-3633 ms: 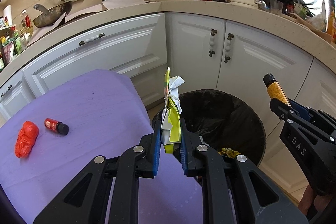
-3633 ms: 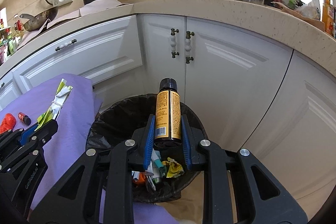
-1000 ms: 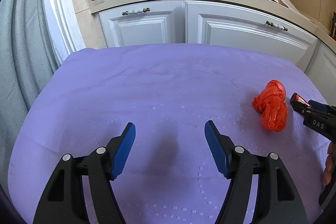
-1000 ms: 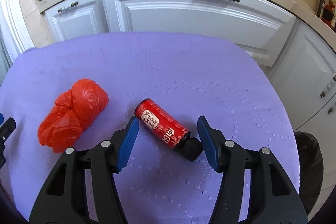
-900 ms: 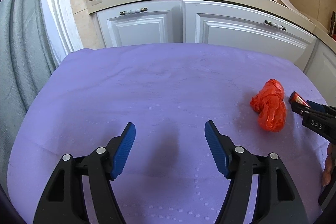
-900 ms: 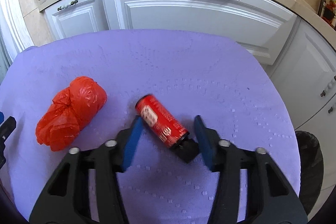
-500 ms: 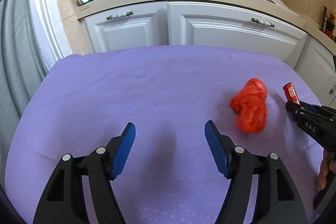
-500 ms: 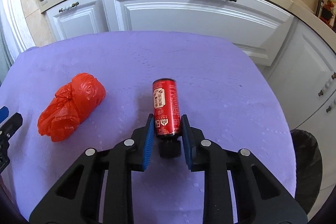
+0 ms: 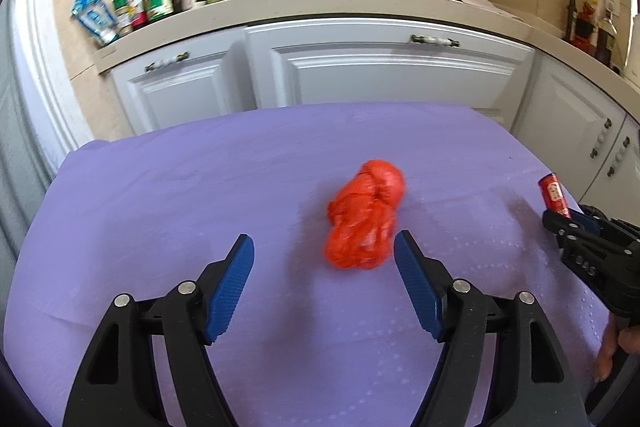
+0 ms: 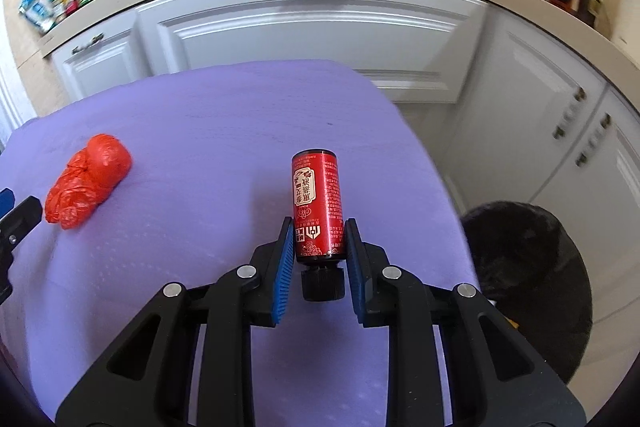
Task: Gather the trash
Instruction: 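Grasp the red plastic bag with the left gripper while the right gripper holds the red bottle, then carry the red bag and red bottle over the black bin with both grippers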
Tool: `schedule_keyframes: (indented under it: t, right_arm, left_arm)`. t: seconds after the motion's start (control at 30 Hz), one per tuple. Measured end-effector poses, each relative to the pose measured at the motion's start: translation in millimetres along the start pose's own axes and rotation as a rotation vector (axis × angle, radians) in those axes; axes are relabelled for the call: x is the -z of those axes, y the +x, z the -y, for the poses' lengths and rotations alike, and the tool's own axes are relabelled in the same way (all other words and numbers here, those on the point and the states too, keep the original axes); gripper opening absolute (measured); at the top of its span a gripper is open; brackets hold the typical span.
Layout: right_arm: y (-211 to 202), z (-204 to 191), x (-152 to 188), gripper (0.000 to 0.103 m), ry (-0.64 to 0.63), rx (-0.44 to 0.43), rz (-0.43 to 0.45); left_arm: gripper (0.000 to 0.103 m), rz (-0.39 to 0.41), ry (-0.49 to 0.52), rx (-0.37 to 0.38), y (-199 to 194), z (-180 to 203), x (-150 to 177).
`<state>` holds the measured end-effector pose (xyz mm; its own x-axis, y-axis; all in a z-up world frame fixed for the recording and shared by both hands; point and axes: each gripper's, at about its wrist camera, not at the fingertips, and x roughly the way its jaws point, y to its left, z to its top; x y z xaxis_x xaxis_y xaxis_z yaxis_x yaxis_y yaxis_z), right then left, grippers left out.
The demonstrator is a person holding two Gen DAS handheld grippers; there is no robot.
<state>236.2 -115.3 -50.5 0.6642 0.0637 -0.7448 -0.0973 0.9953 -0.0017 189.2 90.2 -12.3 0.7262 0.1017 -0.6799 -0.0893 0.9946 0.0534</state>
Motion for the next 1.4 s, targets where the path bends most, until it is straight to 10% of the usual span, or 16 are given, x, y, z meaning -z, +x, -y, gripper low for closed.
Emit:
schedule_keyframes:
  t: [0.3, 0.47, 0.67, 1.4]
  right_arm:
    - [-7.2, 20.4, 9.0, 0.024, 0.038, 0.010, 0.003]
    - [-8.7, 22.4, 10.4, 0.024, 0.044, 0.006, 0.005]
    - [-10.1, 22.5, 11.1, 0.024, 0.046, 0.003, 0.008]
    - [-54.9, 26.8, 26.4, 0.024, 0.076, 0.014, 0.075]
  left_arm:
    - [0.069, -0.054, 0.048, 0.002, 31.4, 22.2, -1.3]
    - [0.029, -0.082, 0.083, 0.005, 40.3, 29.5, 1.3]
    - [0.014, -0.070, 0.101, 0.010, 37.0, 33.7, 4.8]
    - [0.009, -0.022, 0.079, 0.080, -11.8, 41.1, 20.8]
